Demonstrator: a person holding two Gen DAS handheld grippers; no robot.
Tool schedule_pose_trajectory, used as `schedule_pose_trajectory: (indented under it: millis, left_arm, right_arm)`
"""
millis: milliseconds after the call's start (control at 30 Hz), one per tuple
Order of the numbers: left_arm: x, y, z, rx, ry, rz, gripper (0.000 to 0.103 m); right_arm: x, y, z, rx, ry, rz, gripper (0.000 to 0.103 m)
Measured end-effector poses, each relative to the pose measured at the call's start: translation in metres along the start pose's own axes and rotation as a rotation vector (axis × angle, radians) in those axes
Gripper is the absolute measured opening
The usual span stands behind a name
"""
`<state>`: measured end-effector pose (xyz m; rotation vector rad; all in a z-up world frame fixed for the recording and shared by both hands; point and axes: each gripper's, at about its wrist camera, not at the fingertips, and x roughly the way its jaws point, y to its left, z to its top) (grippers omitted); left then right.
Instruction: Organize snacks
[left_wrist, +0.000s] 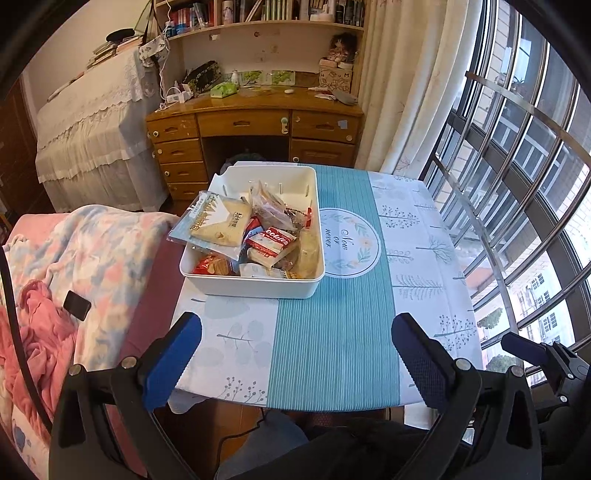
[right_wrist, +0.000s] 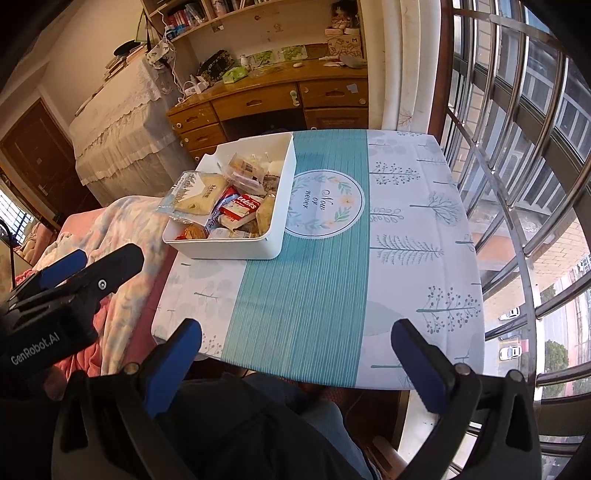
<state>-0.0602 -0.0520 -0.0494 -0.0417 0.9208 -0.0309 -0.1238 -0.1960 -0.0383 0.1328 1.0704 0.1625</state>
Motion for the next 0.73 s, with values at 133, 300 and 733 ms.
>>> schedule_pose_trajectory:
  millis: [133,300,733]
  left_arm:
    - [0.002,0.001,0.001,-0.004,0.008,0.003,0.102]
    - [0.004,0.0,0.001,0.002,0.013,-0.003,0.102]
    - [0.014,-0.014,0.004,0.018,0.033,-0.015,0.102]
  right_arm:
    - [0.002,0.0,0.002,-0.003,0.003,0.008,0.103]
    - [0.004,-0.003,0.004,0.001,0.008,0.01,0.103]
    - [0.011,-0.019,0.004,0.027,0.024,0.01,0.103]
